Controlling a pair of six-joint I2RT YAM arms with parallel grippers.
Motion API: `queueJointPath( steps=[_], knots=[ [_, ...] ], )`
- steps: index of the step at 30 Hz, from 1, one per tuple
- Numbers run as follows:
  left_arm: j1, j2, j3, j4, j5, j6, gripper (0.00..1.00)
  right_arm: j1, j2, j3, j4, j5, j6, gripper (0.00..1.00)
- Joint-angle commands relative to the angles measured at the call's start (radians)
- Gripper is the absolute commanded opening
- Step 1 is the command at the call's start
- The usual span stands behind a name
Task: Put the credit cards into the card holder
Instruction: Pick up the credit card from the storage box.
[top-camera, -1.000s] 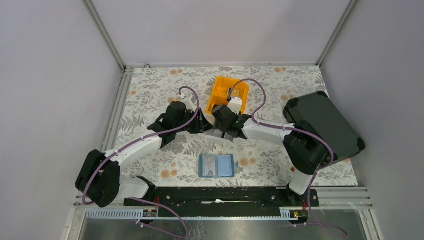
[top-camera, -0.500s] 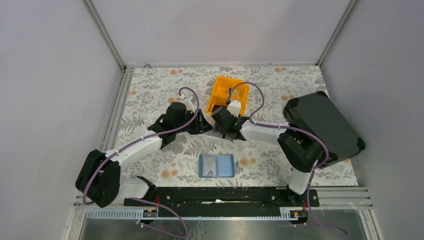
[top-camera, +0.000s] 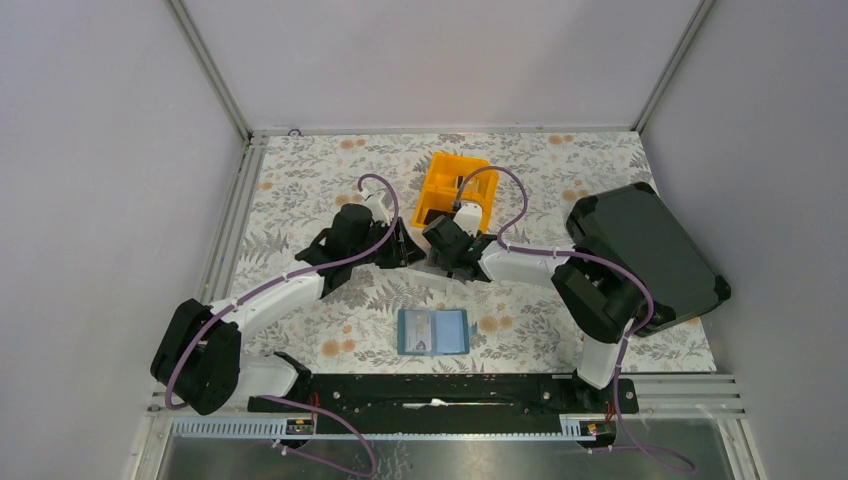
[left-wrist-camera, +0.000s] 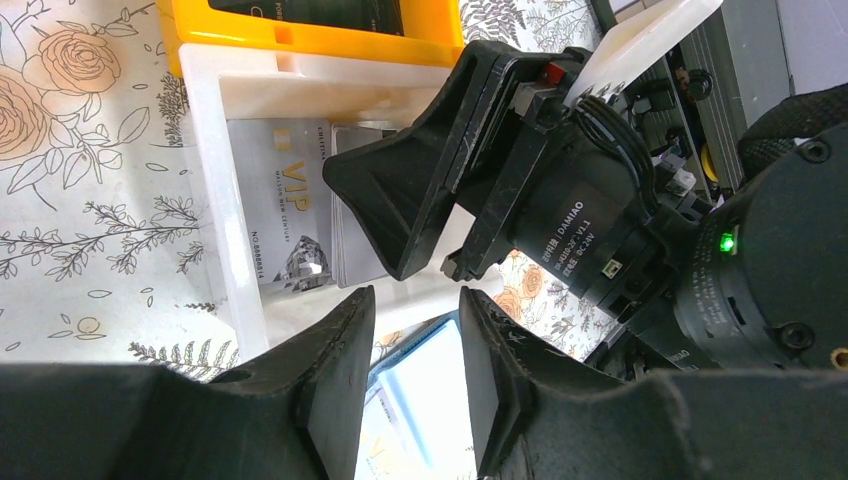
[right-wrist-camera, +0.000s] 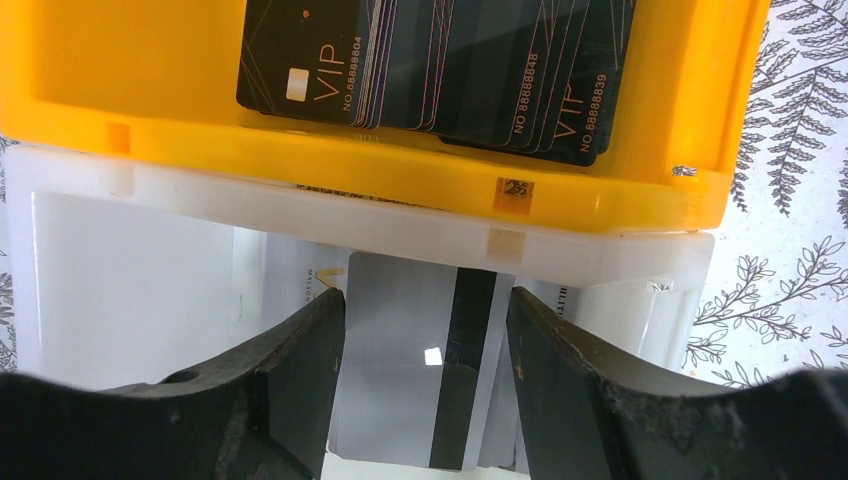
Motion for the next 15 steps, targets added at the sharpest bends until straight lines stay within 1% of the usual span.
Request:
queueJointPath(
  steps=[1, 15],
  knots=[
    [-0.004, -0.012, -0.008, 0.062, 0.013, -0.004, 0.39, 0.004, 0.008, 0.007, 0.019, 0.041, -0.001, 0.64],
    [-0.004, -0.026, -0.018, 0.059, 0.004, -0.005, 0.39, 0.004, 0.013, 0.008, 0.02, 0.039, -0.007, 0.66]
  ],
)
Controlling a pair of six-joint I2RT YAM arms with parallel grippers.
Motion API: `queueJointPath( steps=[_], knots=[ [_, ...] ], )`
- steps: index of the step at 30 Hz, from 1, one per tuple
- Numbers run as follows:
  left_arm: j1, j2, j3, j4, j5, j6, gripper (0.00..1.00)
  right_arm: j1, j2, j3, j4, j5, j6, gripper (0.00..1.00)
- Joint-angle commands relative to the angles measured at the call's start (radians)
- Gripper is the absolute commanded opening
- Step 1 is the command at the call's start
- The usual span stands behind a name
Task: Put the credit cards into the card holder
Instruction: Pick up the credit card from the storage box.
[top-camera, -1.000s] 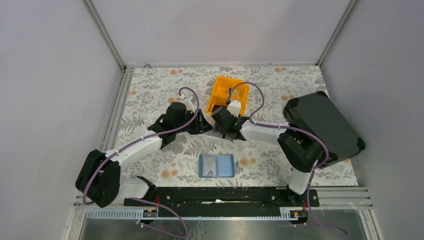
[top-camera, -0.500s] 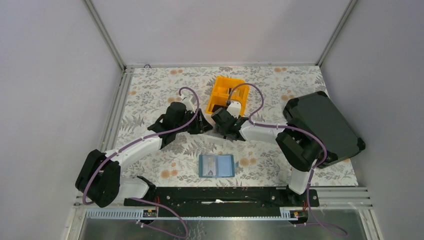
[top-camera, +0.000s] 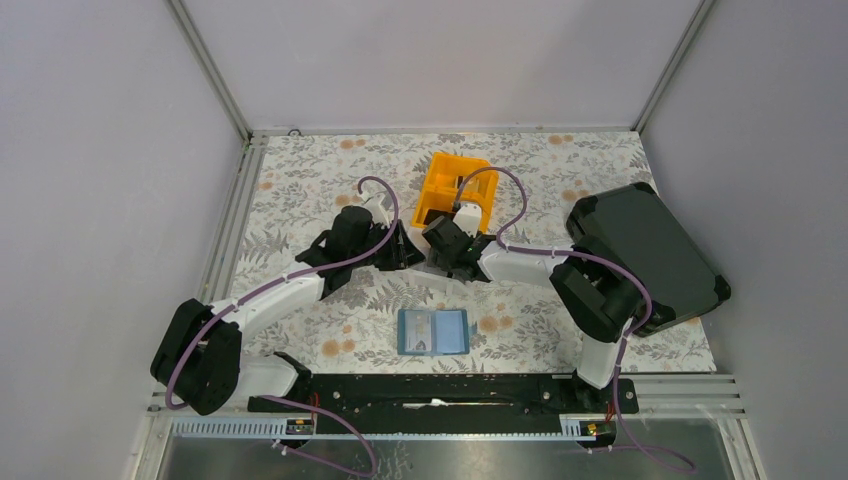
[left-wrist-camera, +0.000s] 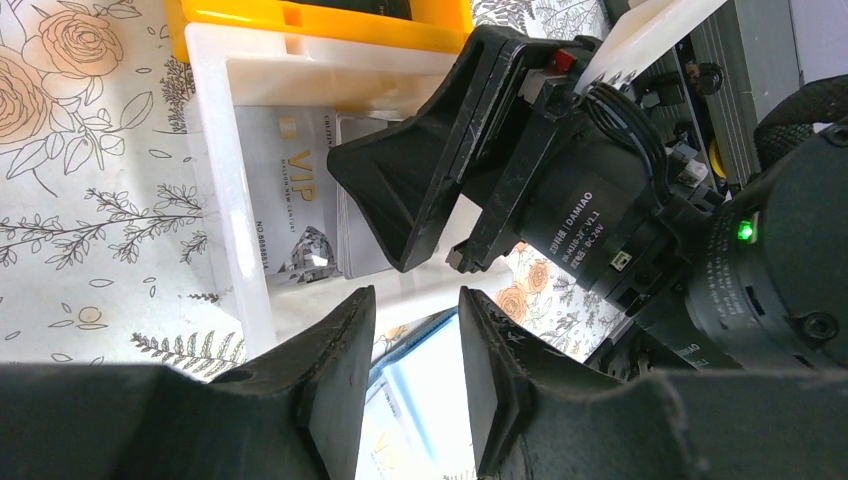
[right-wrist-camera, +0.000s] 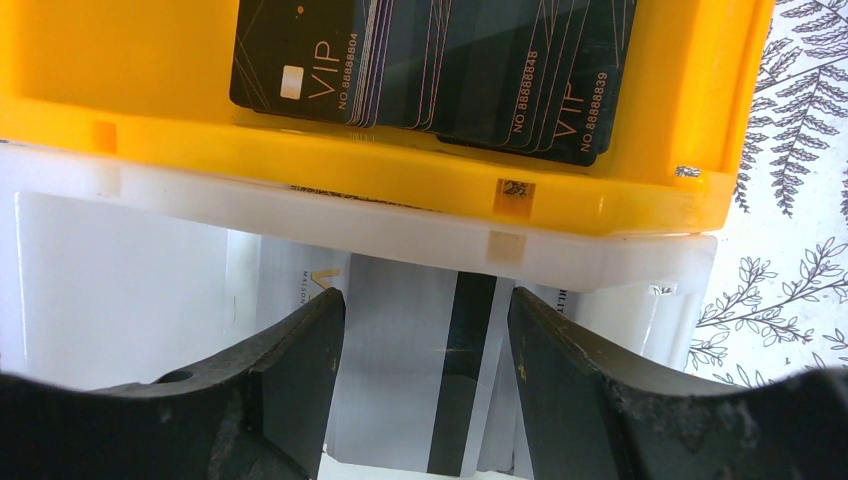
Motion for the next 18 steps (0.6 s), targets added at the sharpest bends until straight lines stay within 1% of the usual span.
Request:
queueJointPath(
  steps=[1, 18],
  knots=[
    [-0.004, -0.026, -0.003, 0.056, 0.004, -0.002, 0.39, 0.004, 0.005, 0.007, 0.017, 0.04, -0.004, 0.66],
    [-0.004, -0.033, -0.006, 0.053, 0.003, -0.001, 0.38, 0.004, 0.01, 0.011, 0.017, 0.034, -0.014, 0.68]
  ],
)
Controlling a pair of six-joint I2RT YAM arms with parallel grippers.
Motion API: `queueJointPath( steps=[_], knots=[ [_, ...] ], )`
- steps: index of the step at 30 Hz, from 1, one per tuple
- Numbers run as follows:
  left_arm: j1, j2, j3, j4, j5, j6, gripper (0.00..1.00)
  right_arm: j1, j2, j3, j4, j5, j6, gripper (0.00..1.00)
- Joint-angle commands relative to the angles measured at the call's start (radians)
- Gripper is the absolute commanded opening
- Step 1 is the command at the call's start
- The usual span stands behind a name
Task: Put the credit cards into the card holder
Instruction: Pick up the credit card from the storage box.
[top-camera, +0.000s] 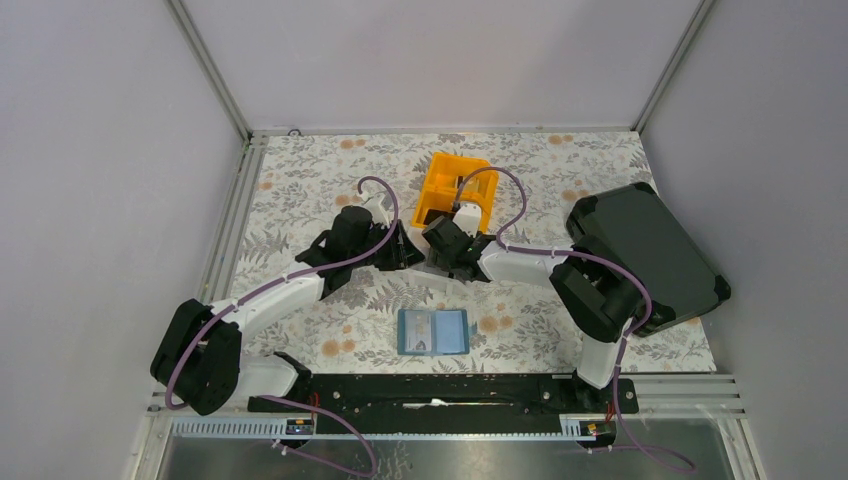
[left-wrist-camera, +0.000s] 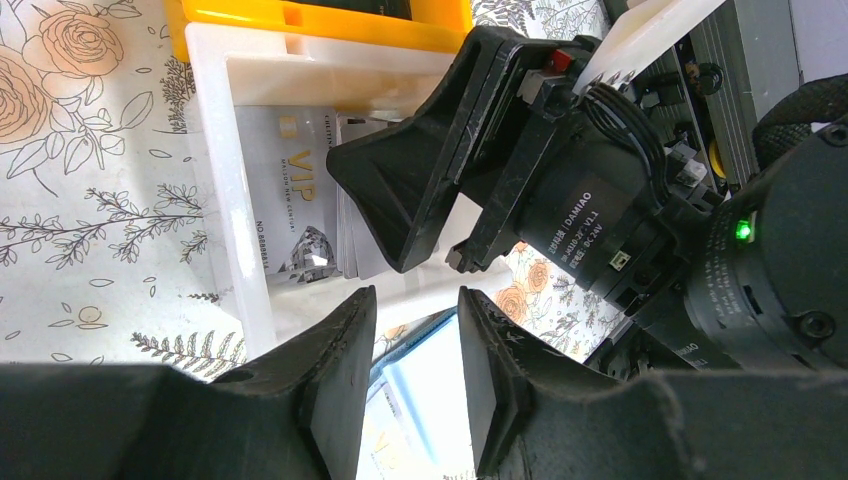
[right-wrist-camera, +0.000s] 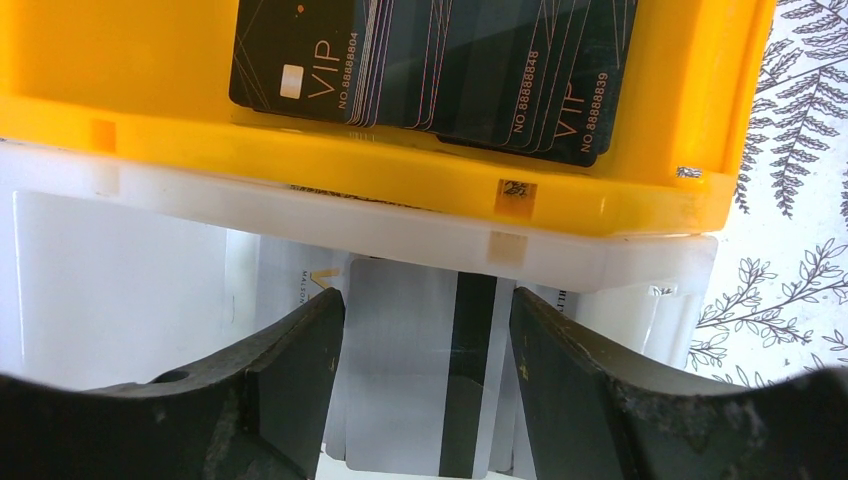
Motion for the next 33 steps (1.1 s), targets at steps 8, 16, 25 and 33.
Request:
queueJointPath(
  steps=[8, 16, 25, 33],
  knots=[
    [-0.004, -0.038, -0.009, 0.053, -0.002, -0.001, 0.37, 0.004, -0.009, 0.002, 0.036, 0.034, -0.019, 0.53],
    [-0.004, -0.064, -0.012, 0.066, -0.002, 0.028, 0.37, 0.004, -0.111, 0.003, 0.04, 0.074, -0.025, 0.36],
    [-0.004, -0.112, -0.028, 0.114, 0.009, 0.049, 0.38, 0.004, -0.219, 0.005, 0.067, 0.097, -0.044, 0.34],
    [-0.004, -0.04, -0.023, 0.201, 0.067, -0.013, 0.38, 0.004, -0.252, -0.02, 0.124, 0.087, -0.048, 0.34]
  ],
)
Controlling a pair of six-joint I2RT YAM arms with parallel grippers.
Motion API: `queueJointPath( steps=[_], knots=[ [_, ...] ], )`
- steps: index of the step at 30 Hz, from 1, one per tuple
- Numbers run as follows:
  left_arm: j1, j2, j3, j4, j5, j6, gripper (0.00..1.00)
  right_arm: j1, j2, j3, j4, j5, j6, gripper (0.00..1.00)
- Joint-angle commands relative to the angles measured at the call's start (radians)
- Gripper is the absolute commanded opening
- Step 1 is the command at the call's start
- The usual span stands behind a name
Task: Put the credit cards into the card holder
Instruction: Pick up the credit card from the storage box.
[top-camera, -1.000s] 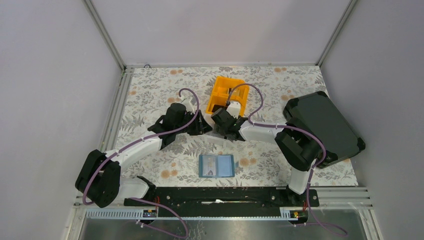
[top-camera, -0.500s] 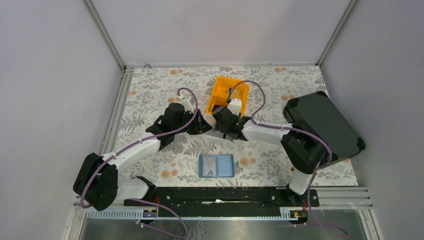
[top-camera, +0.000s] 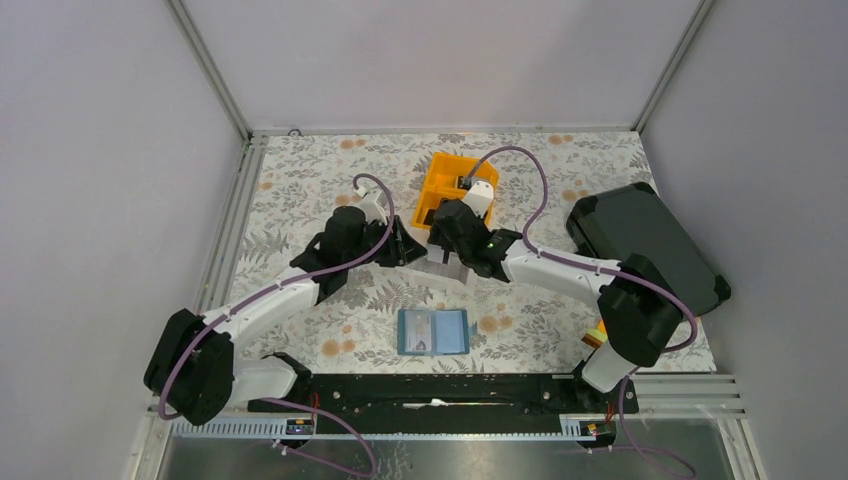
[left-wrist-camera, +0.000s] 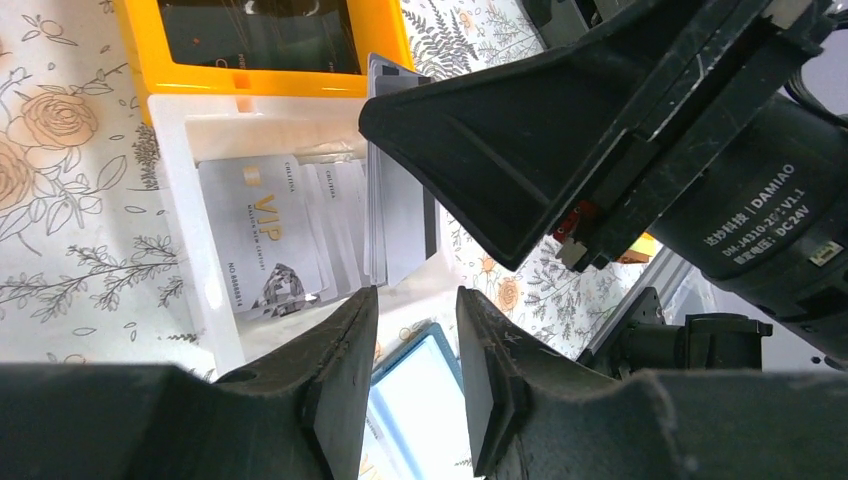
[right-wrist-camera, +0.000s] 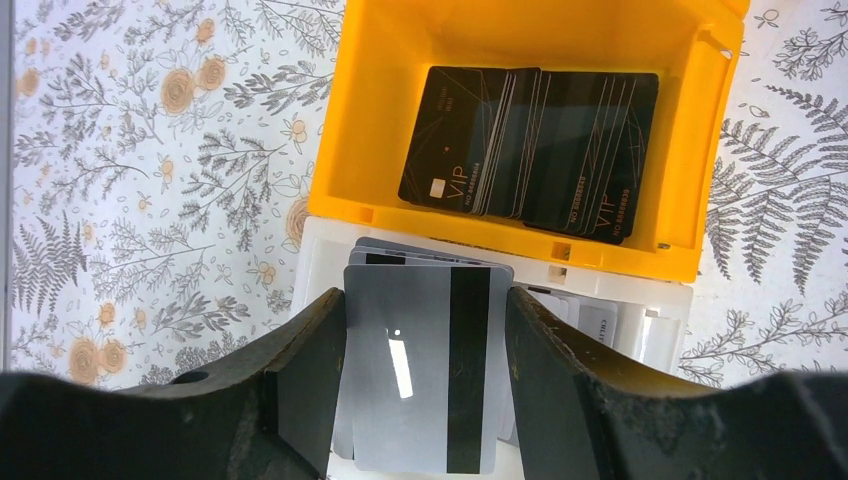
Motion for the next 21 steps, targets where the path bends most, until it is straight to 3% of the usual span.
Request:
queueJointPath(
  steps=[1, 8, 21],
  knots=[
    [-0.004, 0.038, 0.001, 0.134, 0.058, -0.04, 0.37, 0.004, -0.044, -0.025, 0.081, 0.036, -0.004, 0.34],
    [-0.004, 0.088, 0.011, 0.15, 0.049, -0.075, 0.24, 0.003, -0.065, -0.056, 0.121, 0.021, -0.004, 0.34],
    [-0.004, 0.107, 0.013, 0.094, -0.047, -0.079, 0.24, 0.004, -0.085, -0.067, 0.134, 0.017, 0.002, 0.34]
  ],
)
